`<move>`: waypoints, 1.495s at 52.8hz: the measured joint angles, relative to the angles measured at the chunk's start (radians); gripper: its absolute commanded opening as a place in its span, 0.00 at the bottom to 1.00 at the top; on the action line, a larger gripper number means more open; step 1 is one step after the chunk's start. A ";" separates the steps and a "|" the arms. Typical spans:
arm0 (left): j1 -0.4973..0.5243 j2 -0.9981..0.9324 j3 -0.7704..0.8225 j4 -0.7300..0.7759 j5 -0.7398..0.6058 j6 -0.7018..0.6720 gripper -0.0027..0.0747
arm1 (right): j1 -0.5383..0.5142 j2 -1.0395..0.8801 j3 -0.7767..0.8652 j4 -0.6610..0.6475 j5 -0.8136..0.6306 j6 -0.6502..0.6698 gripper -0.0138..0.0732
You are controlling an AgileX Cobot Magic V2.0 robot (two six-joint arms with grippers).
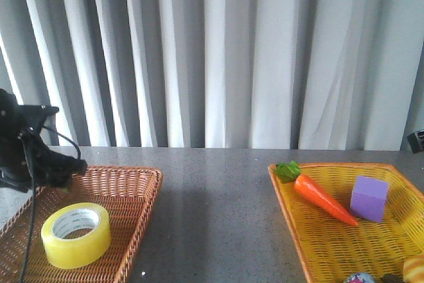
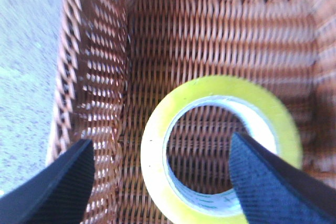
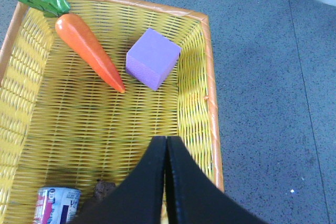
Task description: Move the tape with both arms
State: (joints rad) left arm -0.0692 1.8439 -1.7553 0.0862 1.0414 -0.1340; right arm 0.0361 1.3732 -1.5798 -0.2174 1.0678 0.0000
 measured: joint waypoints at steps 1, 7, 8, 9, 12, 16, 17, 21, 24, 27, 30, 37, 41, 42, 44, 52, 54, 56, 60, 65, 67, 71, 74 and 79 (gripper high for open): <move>0.000 -0.016 -0.003 -0.004 -0.001 0.000 0.62 | 0.000 0.000 0.000 0.000 0.000 0.000 0.15; 0.000 -0.109 -0.012 -0.022 -0.008 0.000 0.49 | 0.000 0.000 0.000 0.000 0.000 0.000 0.15; 0.000 -0.128 -0.013 -0.026 -0.011 0.000 0.46 | 0.000 0.000 0.000 0.000 0.000 0.000 0.15; 0.000 -0.141 -0.013 -0.029 -0.011 0.000 0.43 | 0.000 0.000 0.000 0.000 0.000 0.000 0.15; 0.000 -0.199 -0.014 -0.040 -0.013 0.000 0.33 | 0.000 0.000 0.000 0.000 0.000 0.000 0.15; 0.000 -0.268 -0.014 -0.056 -0.019 0.000 0.20 | 0.000 0.000 0.000 0.000 0.000 0.000 0.15; 0.000 -0.286 -0.014 -0.061 -0.020 0.000 0.18 | 0.000 0.000 0.000 0.000 0.000 0.000 0.15; 0.000 -0.345 -0.014 -0.074 -0.032 0.000 0.05 | 0.000 0.000 0.000 0.000 0.000 0.000 0.15; 0.000 -0.392 -0.014 -0.086 -0.038 0.000 0.02 | 0.000 0.000 0.000 0.000 0.000 0.000 0.15; 0.000 -0.426 -0.015 -0.086 -0.038 0.000 0.02 | 0.000 0.000 0.000 0.000 0.000 0.000 0.15; 0.000 -0.451 -0.016 -0.086 -0.038 0.000 0.02 | 0.000 0.000 0.000 0.000 0.000 0.000 0.15; 0.000 -0.477 -0.016 -0.086 -0.026 0.000 0.03 | 0.000 0.000 0.000 0.000 0.000 0.000 0.15; 0.000 -0.482 -0.016 -0.086 0.004 0.000 0.03 | 0.000 0.000 0.000 0.000 0.000 0.000 0.15; 0.000 -0.483 -0.016 -0.086 0.013 0.000 0.03 | 0.000 0.000 0.000 0.000 0.000 0.000 0.15; 0.000 -0.484 -0.016 -0.086 0.024 0.000 0.03 | 0.000 0.000 0.000 0.000 0.000 0.000 0.15; 0.000 -0.486 -0.016 -0.086 0.043 0.000 0.03 | 0.000 0.000 0.000 0.000 0.000 0.000 0.15; 0.000 -0.486 -0.016 -0.086 0.043 0.000 0.03 | 0.000 0.000 0.000 0.000 0.000 0.000 0.15; 0.000 -0.486 -0.016 -0.086 0.043 0.000 0.03 | 0.000 0.000 0.000 0.000 0.000 0.000 0.15; 0.000 -0.486 -0.016 -0.086 0.043 0.000 0.03 | 0.000 0.000 0.000 0.000 0.000 0.000 0.15; 0.000 -0.486 -0.016 -0.086 0.043 0.000 0.03 | 0.000 0.000 0.000 0.000 0.000 0.000 0.15; 0.000 -0.486 -0.016 -0.086 0.043 0.000 0.03 | 0.000 0.000 0.000 0.000 0.000 0.000 0.15; 0.000 -0.486 -0.013 -0.086 0.042 0.000 0.03 | 0.000 0.000 0.000 0.000 0.000 0.000 0.15; 0.000 -0.492 0.008 -0.080 0.026 0.000 0.03 | 0.000 0.000 0.000 0.000 0.000 0.000 0.15; 0.000 -0.545 0.102 -0.075 -0.054 0.000 0.03 | 0.000 0.000 0.000 0.000 0.000 0.000 0.15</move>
State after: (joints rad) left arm -0.0692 1.2989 -1.6531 0.0117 0.9869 -0.1340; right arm 0.0361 1.3732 -1.5798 -0.2174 1.0678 0.0000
